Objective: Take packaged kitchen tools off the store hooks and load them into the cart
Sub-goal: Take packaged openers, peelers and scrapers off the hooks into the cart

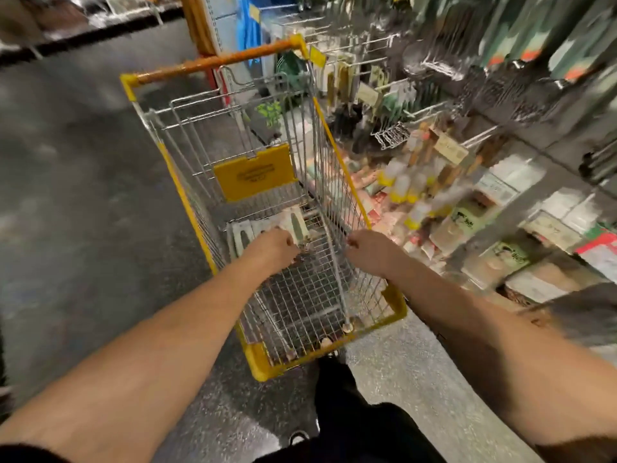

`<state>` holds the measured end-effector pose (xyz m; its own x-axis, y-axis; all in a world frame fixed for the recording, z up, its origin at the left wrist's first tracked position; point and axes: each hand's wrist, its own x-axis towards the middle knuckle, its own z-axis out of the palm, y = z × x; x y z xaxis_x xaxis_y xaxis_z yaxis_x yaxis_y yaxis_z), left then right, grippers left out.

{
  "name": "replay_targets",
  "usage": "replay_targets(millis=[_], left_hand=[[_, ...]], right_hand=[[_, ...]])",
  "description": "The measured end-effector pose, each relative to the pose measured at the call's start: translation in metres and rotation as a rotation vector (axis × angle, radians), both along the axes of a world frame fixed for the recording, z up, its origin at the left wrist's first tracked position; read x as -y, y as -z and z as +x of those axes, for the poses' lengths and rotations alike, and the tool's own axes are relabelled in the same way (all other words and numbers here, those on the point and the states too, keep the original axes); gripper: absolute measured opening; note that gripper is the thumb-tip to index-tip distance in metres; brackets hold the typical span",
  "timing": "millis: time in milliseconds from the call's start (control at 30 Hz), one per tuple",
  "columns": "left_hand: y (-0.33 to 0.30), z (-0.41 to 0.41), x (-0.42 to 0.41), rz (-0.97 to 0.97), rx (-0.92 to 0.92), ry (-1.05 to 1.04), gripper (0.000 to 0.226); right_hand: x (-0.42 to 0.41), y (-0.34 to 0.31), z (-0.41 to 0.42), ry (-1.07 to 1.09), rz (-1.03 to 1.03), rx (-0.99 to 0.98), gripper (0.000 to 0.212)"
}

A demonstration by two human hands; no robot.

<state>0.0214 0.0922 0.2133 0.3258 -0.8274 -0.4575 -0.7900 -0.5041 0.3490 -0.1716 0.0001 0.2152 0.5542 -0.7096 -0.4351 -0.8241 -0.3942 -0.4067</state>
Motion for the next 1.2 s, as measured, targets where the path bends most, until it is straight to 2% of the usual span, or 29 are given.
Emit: replay_targets(millis=[100,200,300,467,567,667,767,900,967,1067,1200], left_hand=[[0.032,0.029,0.012,0.031,-0.064,-0.12,0.028],[0.067,0.051,0.031,0.093,-0.129,-0.207,0.028],[0.106,0.072,0.054,0.146,-0.201,-0.319,0.024],[0.173,0.101,0.088,0.181,-0.289,-0.533,0.024],[0.216,0.11,0.11,0.229,-0.33,-0.576,0.013],[0.258,0.117,0.139,0.259,-0.384,-0.574,0.029],[0.3,0.121,0.162,0.261,-0.485,-0.658,0.037],[0.346,0.127,0.188,0.239,-0.553,-0.802,0.04],[0.364,0.13,0.2,0.229,-0.54,-0.822,0.04],[0.39,0.129,0.207,0.12,-0.58,-1.005,0.043],[0.405,0.127,0.208,0.033,-0.611,-1.101,0.039]], right_hand=[[0.022,0.044,0.034,-0.074,0.077,-0.06,0.021],[0.048,0.089,0.061,-0.098,0.119,-0.109,0.034],[0.075,0.134,0.084,-0.027,0.239,-0.146,0.018],[0.122,0.212,0.124,0.104,0.374,-0.196,0.036],[0.141,0.25,0.15,0.227,0.461,-0.208,0.032],[0.157,0.29,0.174,0.38,0.524,-0.125,0.035],[0.172,0.319,0.201,0.447,0.485,-0.095,0.042],[0.187,0.351,0.23,0.552,0.486,0.004,0.065],[0.192,0.368,0.245,0.548,0.484,0.004,0.073],[0.196,0.393,0.257,0.488,0.44,-0.033,0.089],[0.196,0.419,0.255,0.5,0.399,-0.027,0.097]])
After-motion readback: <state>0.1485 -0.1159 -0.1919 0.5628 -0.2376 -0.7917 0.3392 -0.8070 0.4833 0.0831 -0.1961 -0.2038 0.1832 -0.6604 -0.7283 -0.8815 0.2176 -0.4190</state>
